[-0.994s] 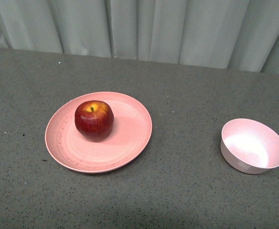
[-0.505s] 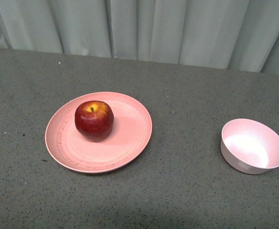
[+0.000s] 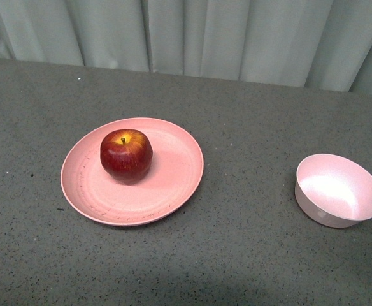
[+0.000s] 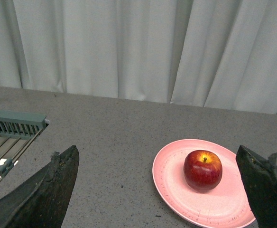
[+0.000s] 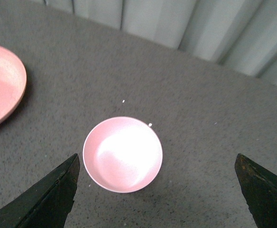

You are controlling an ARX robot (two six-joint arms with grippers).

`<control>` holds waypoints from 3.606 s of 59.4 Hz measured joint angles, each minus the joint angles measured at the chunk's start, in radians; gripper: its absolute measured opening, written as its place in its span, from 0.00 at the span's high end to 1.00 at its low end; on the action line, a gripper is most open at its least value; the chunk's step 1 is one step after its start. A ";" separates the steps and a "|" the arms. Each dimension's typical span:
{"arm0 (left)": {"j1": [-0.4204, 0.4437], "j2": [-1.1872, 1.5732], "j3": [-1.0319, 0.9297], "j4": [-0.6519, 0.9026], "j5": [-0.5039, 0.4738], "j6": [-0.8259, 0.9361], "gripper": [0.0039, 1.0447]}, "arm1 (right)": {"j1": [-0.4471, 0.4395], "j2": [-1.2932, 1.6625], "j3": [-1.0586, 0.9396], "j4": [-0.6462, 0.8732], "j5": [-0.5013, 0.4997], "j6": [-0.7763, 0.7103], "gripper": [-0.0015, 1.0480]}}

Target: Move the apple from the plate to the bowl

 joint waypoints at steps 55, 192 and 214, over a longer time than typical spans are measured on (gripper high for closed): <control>0.000 0.000 0.000 0.000 0.000 0.000 0.06 | 0.153 0.897 0.468 -0.127 0.009 -0.080 0.09; 0.000 0.000 0.000 0.000 0.000 0.000 0.06 | 0.381 0.992 0.645 -0.130 -0.208 0.105 0.82; 0.000 0.000 0.000 0.000 0.000 0.000 0.06 | 0.345 0.872 0.468 0.161 -0.126 0.188 0.26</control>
